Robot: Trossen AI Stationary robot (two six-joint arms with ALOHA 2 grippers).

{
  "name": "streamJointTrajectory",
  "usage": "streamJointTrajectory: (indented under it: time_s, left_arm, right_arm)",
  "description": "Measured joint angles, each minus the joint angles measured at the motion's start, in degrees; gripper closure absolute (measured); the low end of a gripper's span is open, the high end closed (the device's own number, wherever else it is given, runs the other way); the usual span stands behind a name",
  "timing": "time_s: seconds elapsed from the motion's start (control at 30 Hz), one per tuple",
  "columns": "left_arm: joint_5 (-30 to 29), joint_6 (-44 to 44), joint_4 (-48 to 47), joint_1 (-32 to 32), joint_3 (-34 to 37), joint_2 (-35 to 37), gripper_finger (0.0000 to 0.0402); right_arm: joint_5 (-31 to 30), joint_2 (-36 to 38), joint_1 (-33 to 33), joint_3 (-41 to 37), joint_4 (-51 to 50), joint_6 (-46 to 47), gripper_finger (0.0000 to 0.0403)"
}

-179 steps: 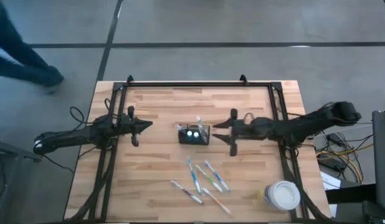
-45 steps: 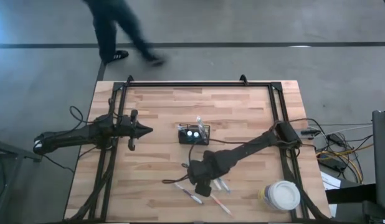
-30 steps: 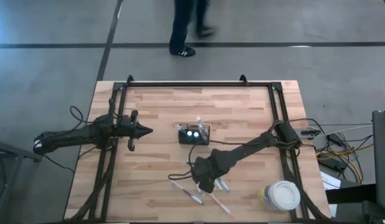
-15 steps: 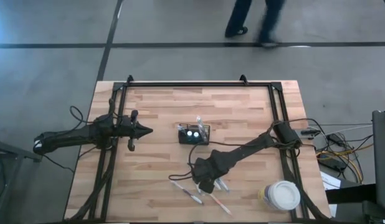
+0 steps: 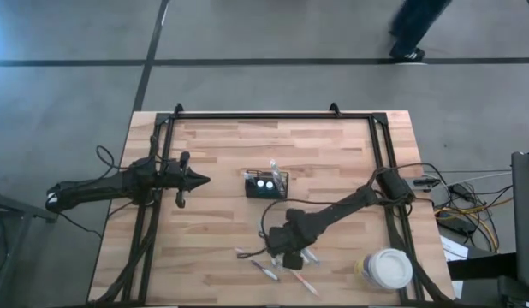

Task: Pick & Place toothbrushing station
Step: Put the green toothbrush into the black wire organizer

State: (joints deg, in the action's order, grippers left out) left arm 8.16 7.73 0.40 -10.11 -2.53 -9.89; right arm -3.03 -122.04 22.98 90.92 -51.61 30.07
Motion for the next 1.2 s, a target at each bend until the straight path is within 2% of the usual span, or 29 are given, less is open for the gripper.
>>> streamJointTrajectory:
  time_s: [0.23,0.5,0.83,1.2]
  left_arm:
    - [-0.02,-0.09,-0.52,0.00,-0.01,-0.02,0.0396]
    - [-0.02,-0.12,-0.52,-0.01,0.01,-0.02,0.0396]
    - [-0.02,-0.14,-0.50,0.00,0.00,-0.02,0.0396]
    - [0.14,-0.17,-1.50,0.00,0.01,-0.02,0.0396]
  right_arm:
    - [-0.73,-0.07,0.91,-1.68,0.13,-4.09,0.0234]
    - [-4.93,0.21,0.94,-0.85,-0.53,-2.00,0.0234]
    - [-6.00,0.94,1.08,2.22,-0.28,-1.60,0.0234]
    - [-5.85,1.01,1.66,1.59,0.05,3.07,0.0234]
